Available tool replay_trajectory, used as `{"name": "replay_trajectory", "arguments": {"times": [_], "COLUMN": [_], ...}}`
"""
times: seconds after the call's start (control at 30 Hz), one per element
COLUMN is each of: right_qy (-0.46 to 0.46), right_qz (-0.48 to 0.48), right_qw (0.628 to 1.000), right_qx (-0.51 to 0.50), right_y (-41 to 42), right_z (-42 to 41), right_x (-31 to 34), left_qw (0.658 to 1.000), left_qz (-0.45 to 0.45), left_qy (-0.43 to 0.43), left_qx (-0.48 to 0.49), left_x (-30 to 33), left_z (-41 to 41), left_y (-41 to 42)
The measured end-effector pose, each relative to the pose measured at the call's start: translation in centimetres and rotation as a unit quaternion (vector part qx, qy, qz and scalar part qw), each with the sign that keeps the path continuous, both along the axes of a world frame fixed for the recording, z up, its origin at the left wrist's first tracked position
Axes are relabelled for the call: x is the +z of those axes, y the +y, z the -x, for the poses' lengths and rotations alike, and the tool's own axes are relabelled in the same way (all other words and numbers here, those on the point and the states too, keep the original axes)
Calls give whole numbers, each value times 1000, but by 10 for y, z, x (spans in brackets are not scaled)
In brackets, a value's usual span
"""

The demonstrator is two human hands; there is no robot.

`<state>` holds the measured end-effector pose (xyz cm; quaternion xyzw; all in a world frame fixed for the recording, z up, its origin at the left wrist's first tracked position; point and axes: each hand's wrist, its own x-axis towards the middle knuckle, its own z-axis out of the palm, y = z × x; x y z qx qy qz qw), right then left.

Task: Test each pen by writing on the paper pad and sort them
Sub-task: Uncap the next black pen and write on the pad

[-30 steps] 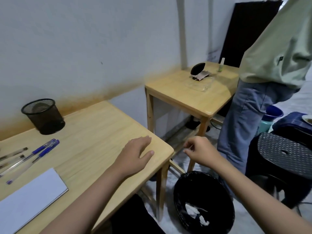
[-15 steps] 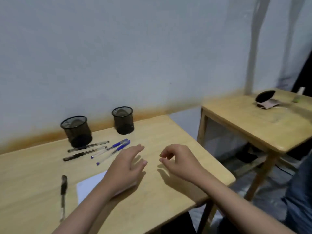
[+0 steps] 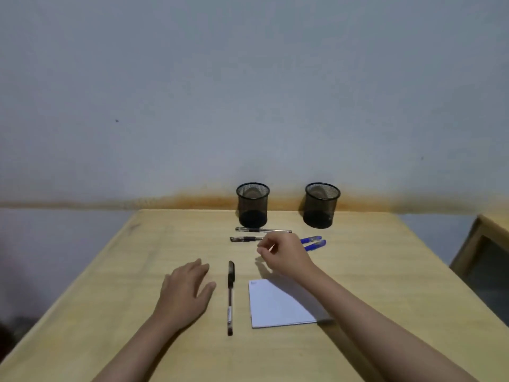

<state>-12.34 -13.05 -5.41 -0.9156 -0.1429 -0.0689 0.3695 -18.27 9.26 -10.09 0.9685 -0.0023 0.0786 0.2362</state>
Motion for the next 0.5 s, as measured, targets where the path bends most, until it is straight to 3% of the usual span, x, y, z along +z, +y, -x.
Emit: {"name": "replay_trajectory", "arguments": {"times": [0.4, 0.5], "right_qy": [-34, -55], "right_qz": [173, 176], "right_qw": [984, 983], "right_qx": [-15, -9], "right_y": [32, 32], "right_z": [-72, -76], "right_x": [-22, -23], "left_qw": [1000, 1000], "left_qz": [-6, 2], "left_qy": [-13, -14], "left_qx": [-5, -6], "left_x": [-9, -9], "left_z": [0, 0], "left_y": [1, 2]}}
